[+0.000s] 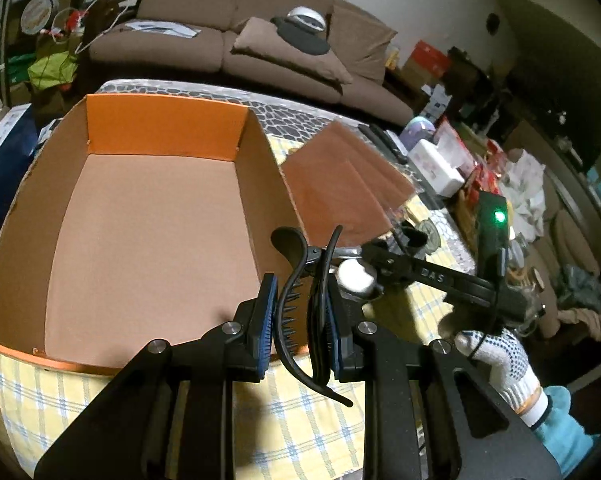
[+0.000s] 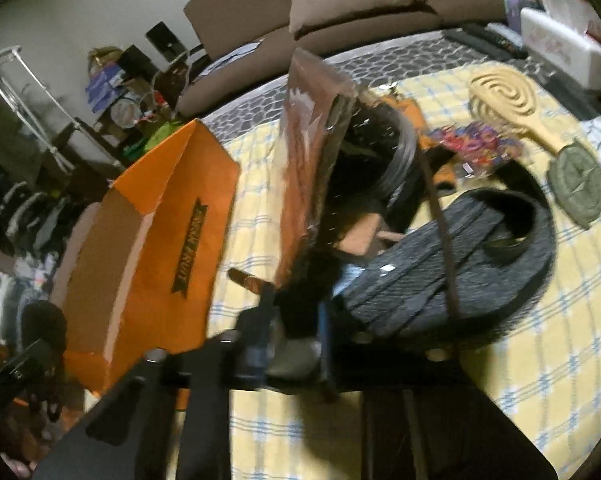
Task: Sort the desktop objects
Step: 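Carry the clip toward the cardboard box with left tool while right tool grasps black makeup brush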
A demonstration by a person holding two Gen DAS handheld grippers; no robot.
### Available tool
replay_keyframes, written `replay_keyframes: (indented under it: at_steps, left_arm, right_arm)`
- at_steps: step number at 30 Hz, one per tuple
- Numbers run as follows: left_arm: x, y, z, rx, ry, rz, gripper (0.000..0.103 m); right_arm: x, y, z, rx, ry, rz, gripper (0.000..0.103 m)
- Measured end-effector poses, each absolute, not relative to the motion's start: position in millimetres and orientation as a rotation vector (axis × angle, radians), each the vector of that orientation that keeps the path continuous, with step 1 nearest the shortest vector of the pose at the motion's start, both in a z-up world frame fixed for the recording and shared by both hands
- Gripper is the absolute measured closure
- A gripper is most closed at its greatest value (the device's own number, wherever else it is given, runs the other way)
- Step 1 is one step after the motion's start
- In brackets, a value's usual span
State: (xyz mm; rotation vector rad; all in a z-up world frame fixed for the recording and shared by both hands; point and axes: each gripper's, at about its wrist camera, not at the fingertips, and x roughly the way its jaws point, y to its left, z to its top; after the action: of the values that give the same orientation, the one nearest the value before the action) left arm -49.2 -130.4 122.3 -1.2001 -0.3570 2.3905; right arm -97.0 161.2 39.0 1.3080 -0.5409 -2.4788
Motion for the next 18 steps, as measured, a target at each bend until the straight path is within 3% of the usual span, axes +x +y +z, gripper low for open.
replay_keyframes:
  at_steps: [5,18]
  left_arm:
    - [-53,-139,121,-1.205,-0.391,2.394,0.082]
    - [-59,-164,117,-1.208,-0.446,2.481,0.082]
  right_arm:
    - [-90,163,48,1.234,-0.559,-2.479,0.097]
    - [-69,147,103,1.0,-0.607,-2.413,0.097]
